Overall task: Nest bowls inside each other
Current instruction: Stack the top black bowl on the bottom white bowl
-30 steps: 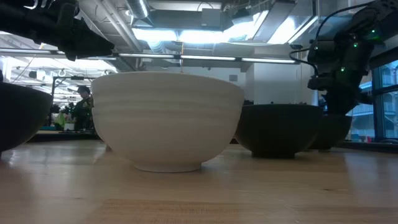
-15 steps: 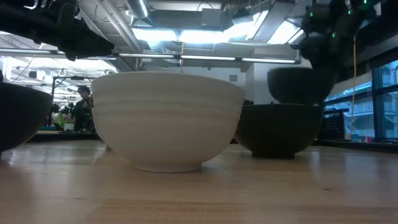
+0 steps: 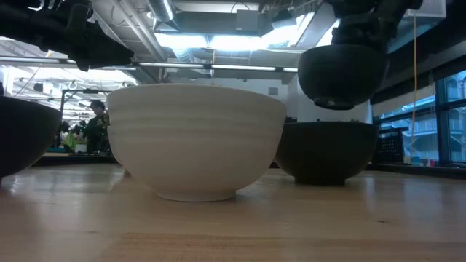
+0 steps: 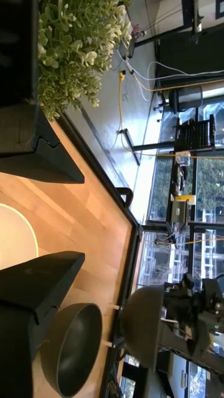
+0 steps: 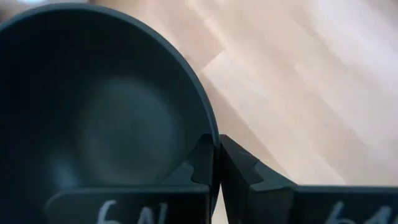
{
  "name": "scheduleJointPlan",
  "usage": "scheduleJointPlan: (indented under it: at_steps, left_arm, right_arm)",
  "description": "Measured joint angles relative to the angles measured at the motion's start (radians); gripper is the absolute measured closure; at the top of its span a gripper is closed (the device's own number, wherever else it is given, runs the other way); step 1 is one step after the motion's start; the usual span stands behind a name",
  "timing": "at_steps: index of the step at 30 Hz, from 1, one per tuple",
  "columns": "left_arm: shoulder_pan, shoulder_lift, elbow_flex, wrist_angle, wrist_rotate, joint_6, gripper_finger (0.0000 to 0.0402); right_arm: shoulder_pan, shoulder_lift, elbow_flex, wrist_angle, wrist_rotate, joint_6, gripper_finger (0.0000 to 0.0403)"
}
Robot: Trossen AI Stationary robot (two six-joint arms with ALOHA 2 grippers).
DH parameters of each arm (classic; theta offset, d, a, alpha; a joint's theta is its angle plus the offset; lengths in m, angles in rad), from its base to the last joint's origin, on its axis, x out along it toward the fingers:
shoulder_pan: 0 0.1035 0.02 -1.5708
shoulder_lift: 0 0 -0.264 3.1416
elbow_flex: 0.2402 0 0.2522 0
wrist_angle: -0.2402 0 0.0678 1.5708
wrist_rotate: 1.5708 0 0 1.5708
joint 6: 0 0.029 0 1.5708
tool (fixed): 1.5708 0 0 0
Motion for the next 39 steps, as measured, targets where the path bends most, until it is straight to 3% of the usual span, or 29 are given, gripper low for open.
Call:
scheduleJointPlan:
  at_steps: [10, 20, 29, 39]
  left_arm:
    - [0.000, 0.000, 0.000, 0.000, 0.000, -0.002, 0.0218]
    - [0.000, 0.000, 0.000, 0.000, 0.000, -0.002, 0.0218]
    - [0.000, 0.000, 0.000, 0.000, 0.000, 0.001, 0.0218]
    - [0.000, 0.000, 0.000, 0.000, 0.000, 0.002, 0.0218]
  right_arm:
    - [0.257, 0.191, 0.129, 0.174, 0.026, 0.123, 0.0389]
    - [0.484, 0.468, 0.379, 0.181, 0.123, 0.208, 0.0388]
    - [0.579, 0.682, 0.540, 0.183, 0.123, 0.246, 0.0388]
    - [0.611, 0.786, 0.557, 0.250, 0.097, 0.299, 0.0388]
